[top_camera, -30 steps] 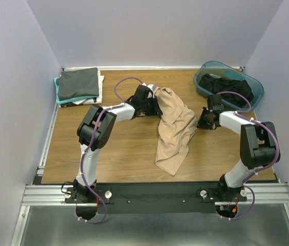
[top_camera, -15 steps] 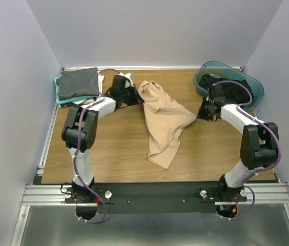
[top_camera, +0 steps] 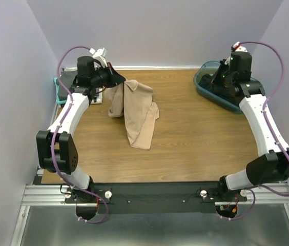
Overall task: Fold and stack the t-shirts
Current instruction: Flatten the tshirt out
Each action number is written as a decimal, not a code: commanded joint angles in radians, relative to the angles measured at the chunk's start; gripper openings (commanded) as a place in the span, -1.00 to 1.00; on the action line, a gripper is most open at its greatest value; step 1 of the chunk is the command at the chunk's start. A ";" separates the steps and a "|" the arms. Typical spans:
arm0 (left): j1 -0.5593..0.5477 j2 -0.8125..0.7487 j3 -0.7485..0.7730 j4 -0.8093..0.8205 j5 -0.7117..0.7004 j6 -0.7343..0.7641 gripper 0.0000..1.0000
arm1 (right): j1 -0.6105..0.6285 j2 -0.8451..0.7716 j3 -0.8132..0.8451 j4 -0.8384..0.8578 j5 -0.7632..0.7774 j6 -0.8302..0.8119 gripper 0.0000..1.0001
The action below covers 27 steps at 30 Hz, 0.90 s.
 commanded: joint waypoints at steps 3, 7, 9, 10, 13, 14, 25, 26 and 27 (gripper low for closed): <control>0.044 -0.121 -0.028 -0.039 0.151 0.025 -1.00 | -0.005 -0.069 -0.025 -0.068 -0.018 -0.019 -0.99; 0.015 -0.152 -0.146 -0.016 0.190 0.020 -1.00 | -0.006 -0.070 -0.128 -0.063 -0.116 0.039 -0.99; -0.026 -0.156 -0.179 -0.007 0.197 0.025 -1.00 | -0.005 -0.072 -0.169 -0.043 -0.161 0.068 -0.99; -0.045 -0.152 -0.183 -0.005 0.200 0.025 -1.00 | -0.006 -0.073 -0.200 -0.038 -0.170 0.074 -0.99; -0.147 -0.131 -0.171 -0.002 0.196 0.025 -1.00 | -0.006 -0.075 -0.235 -0.025 -0.184 0.079 -0.99; -0.175 -0.114 -0.163 0.001 0.191 0.025 -1.00 | -0.006 -0.075 -0.255 -0.025 -0.185 0.079 -0.99; -0.317 -0.129 -0.149 0.072 0.171 -0.017 -1.00 | -0.006 -0.095 -0.431 0.008 -0.234 0.111 -0.99; -0.312 -0.129 -0.173 0.064 0.168 -0.006 -1.00 | -0.006 -0.098 -0.445 0.014 -0.241 0.114 -0.99; -0.297 -0.130 -0.228 0.053 0.158 0.006 -1.00 | -0.006 -0.096 -0.459 0.020 -0.247 0.117 -0.99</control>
